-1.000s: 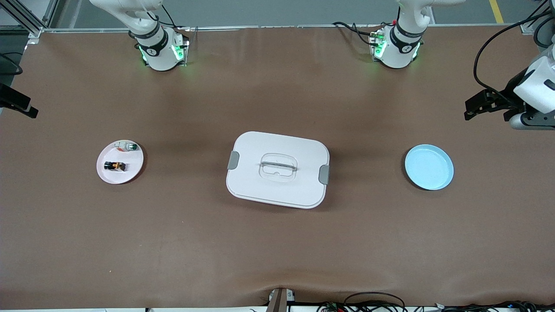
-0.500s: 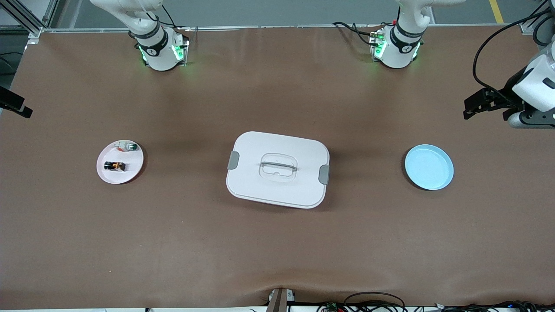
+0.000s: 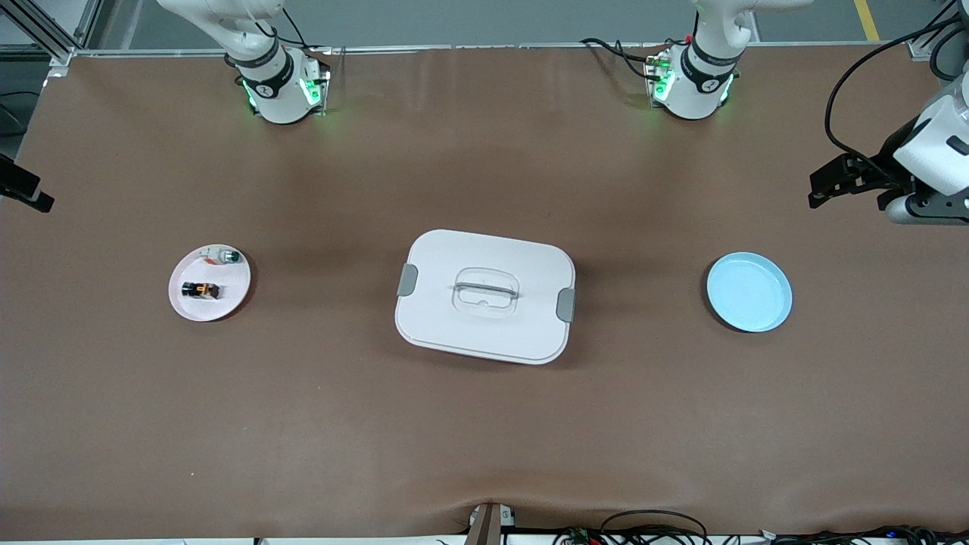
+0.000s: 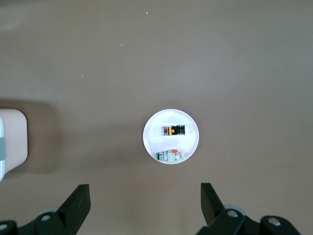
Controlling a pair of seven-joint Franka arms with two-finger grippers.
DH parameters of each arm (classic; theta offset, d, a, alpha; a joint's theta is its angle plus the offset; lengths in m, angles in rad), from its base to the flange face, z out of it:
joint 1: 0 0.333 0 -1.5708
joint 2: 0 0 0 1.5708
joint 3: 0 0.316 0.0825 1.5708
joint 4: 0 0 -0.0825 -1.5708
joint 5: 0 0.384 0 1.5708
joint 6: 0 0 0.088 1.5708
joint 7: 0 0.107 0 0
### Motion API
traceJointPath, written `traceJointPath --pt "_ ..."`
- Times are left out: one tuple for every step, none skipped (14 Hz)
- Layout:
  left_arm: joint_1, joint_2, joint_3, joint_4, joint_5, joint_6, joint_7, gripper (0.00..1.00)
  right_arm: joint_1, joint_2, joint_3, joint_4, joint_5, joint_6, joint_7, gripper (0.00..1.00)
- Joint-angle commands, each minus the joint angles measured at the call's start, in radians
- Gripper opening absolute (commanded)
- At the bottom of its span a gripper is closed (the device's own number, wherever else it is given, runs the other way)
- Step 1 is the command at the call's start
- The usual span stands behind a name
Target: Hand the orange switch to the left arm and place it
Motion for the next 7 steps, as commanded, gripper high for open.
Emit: traceJointPath --pt "-0.001 -0.005 0.003 0.010 -0.001 -0.013 0.007 1.00 -0.011 0.018 0.007 -0.019 0.006 0.027 -0.010 1.00" --pt "-0.001 -0.005 0.003 0.010 -0.001 -0.011 0.009 1.00 -0.013 0.024 0.007 -0.043 0.006 0.059 -0.013 1.00" --pt "-0.001 -0.003 0.003 0.010 0.001 -0.011 0.007 1.00 -0.014 0.024 0.007 -0.081 0.004 0.104 -0.015 1.00" --pt "-0.002 -0.003 0.003 0.011 0.001 -0.011 0.007 1.00 -0.013 0.024 0.007 -0.123 0.004 0.155 -0.015 1.00" --pt "-0.002 -0.001 0.003 0.011 0.001 -0.011 0.007 1.00 -0.013 0.024 0.007 -0.161 0.004 0.200 -0.015 1.00" --pt "-0.001 -0.001 0.003 0.011 0.001 -0.011 0.007 1.00 -0.008 0.025 0.007 -0.196 0.004 0.247 -0.015 1.00" --pt "-0.001 0.000 0.003 0.011 0.001 -0.011 0.007 1.00 -0.007 0.029 0.007 -0.219 0.004 0.280 -0.015 1.00"
